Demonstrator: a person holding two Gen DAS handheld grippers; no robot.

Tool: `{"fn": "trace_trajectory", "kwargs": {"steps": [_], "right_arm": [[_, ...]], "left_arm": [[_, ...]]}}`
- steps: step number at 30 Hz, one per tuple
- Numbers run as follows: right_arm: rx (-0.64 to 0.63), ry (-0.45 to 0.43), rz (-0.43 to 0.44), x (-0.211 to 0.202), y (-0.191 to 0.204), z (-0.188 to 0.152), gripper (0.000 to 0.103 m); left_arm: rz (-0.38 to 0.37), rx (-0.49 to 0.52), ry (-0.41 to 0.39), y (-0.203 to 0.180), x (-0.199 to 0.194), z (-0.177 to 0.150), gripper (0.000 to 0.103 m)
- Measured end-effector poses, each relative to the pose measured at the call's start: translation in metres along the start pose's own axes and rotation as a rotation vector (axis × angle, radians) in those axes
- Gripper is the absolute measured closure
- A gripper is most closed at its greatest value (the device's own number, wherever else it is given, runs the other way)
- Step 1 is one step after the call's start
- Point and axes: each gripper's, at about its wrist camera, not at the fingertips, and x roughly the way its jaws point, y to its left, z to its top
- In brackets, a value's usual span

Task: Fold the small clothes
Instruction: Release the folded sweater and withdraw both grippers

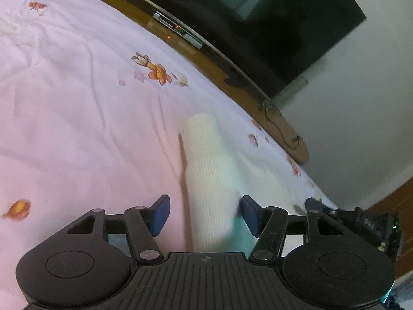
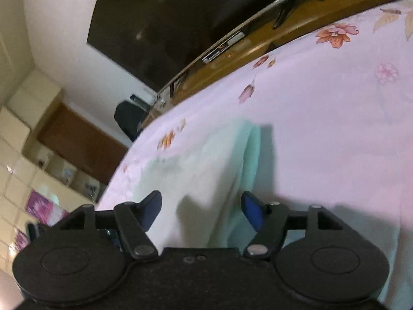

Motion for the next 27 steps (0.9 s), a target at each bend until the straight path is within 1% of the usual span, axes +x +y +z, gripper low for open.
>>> {"fn": "trace_trajectory", "kwargs": {"steps": [1,2,3,4,5,7,9,10,11,12,13,15,16,17,19,20,21,23,24,25,26,27], "right_arm": [[0.01,0.01,-0.004,0.006,-0.004,0.005,0.035],[0.009,0.022,-0.027,0.012,-0.006,0.009,0.038],[-0.003,0.027,-0.058,0.018,-0.008,0.012,0.046],[-0.034,0.023,-0.058,0.021,-0.008,0.011,0.071],[-0.082,0.013,-0.063,0.021,-0.005,0.011,0.079],[-0.151,0.003,-0.085,0.021,0.002,0.005,0.082],[-0.148,-0.013,-0.11,0.015,-0.001,0.001,0.082],[-0.15,-0.015,-0.125,0.014,-0.003,0.0,0.082],[-0.147,-0.017,-0.127,0.012,-0.003,-0.001,0.079],[-0.134,-0.023,-0.123,0.01,-0.004,0.0,0.074],[-0.104,-0.025,-0.107,0.002,-0.005,0.001,0.07],[-0.068,-0.017,-0.06,-0.011,-0.002,0.005,0.056],[-0.067,-0.029,-0.041,-0.027,0.0,-0.001,0.037],[-0.07,-0.027,-0.019,-0.043,0.001,-0.008,0.034],[-0.061,0.037,0.019,-0.057,0.001,-0.03,0.034],[-0.052,0.068,0.02,-0.061,0.0,-0.042,0.034],[-0.046,0.096,0.025,-0.063,-0.001,-0.053,0.034],[-0.026,0.146,-0.006,-0.059,-0.001,-0.072,0.039],[-0.009,0.151,-0.015,-0.058,-0.001,-0.079,0.042],[0.005,0.141,-0.023,-0.058,0.0,-0.084,0.056],[0.043,0.155,-0.031,-0.056,0.001,-0.088,0.077],[0.092,0.173,-0.03,-0.053,0.0,-0.092,0.082]], "left_arm": [[-0.007,-0.018,-0.002,0.001,0.004,0.001,0.043],[-0.02,-0.031,-0.007,0.003,0.01,0.002,0.043],[-0.026,-0.029,-0.01,0.0,0.009,0.001,0.043],[-0.026,-0.008,-0.005,-0.004,0.014,0.003,0.044],[-0.016,0.028,0.002,-0.01,0.018,0.004,0.043],[0.011,0.123,0.02,-0.024,0.028,0.009,0.043],[0.035,0.196,0.036,-0.037,0.04,0.014,0.043],[0.047,0.221,0.039,-0.041,0.043,0.016,0.043],[0.059,0.232,0.041,-0.044,0.044,0.019,0.043],[0.059,0.212,0.04,-0.045,0.042,0.021,0.044],[0.042,0.186,0.032,-0.043,0.034,0.021,0.043],[0.002,0.136,0.016,-0.036,0.013,0.014,0.043],[-0.03,0.116,0.018,-0.03,-0.001,0.006,0.043],[-0.063,0.092,0.033,-0.024,-0.014,-0.004,0.043],[-0.11,0.043,0.069,-0.013,-0.032,-0.022,0.044],[-0.157,0.012,0.111,-0.009,-0.038,-0.033,0.044],[-0.166,0.012,0.138,-0.008,-0.042,-0.042,0.044],[-0.167,0.019,0.188,-0.008,-0.046,-0.058,0.044],[-0.176,0.02,0.193,-0.009,-0.047,-0.065,0.044],[-0.18,0.023,0.197,-0.011,-0.048,-0.069,0.044],[-0.184,0.016,0.201,-0.013,-0.049,-0.07,0.047],[-0.201,-0.013,0.21,-0.013,-0.049,-0.07,0.056]]}}
